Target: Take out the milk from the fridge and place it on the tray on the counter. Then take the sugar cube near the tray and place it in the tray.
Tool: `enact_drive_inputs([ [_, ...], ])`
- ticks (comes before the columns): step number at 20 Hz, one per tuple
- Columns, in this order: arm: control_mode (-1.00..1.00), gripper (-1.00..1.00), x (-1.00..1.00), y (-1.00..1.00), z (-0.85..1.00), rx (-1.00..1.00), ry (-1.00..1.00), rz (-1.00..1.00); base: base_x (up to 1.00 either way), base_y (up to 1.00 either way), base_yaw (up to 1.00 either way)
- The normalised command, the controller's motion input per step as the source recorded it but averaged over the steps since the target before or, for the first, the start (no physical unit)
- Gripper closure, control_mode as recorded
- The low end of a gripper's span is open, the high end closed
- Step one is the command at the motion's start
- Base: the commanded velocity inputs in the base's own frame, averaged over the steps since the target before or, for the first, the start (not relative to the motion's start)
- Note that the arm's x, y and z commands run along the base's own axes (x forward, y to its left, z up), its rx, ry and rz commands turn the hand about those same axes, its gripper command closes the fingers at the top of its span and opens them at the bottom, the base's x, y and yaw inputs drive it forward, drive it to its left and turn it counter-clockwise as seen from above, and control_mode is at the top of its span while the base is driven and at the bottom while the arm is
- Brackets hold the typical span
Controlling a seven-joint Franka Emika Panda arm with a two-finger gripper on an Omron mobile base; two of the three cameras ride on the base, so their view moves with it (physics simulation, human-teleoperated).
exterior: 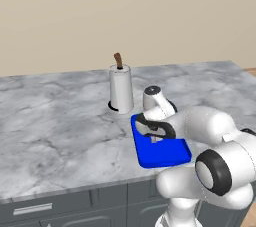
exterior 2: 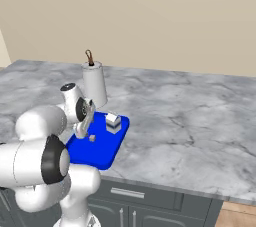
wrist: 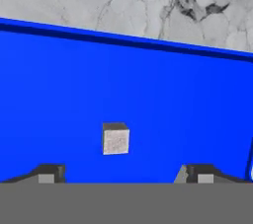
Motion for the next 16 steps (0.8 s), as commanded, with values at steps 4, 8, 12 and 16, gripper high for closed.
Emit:
enact_drive_inputs([
  [4,-1.0,-1.0,-0.53,-0.14,1.0,0.0,-0.17,-0.01,0.0,0.0,0.0],
  [8,-1.0,-1.0,-0.74,-0.36,1.0,0.0,-0.24,-0.1,0.0,0.0,0.0],
  [12,-1.0,-1.0,-0.86,-0.32,1.0,0.01,-0.25,-0.22,0.0,0.0,0.0],
  [16,-1.0,-1.0,-0.92,-0.16,1.0,0.09,-0.23,-0.22,0.0,0.0,0.0],
])
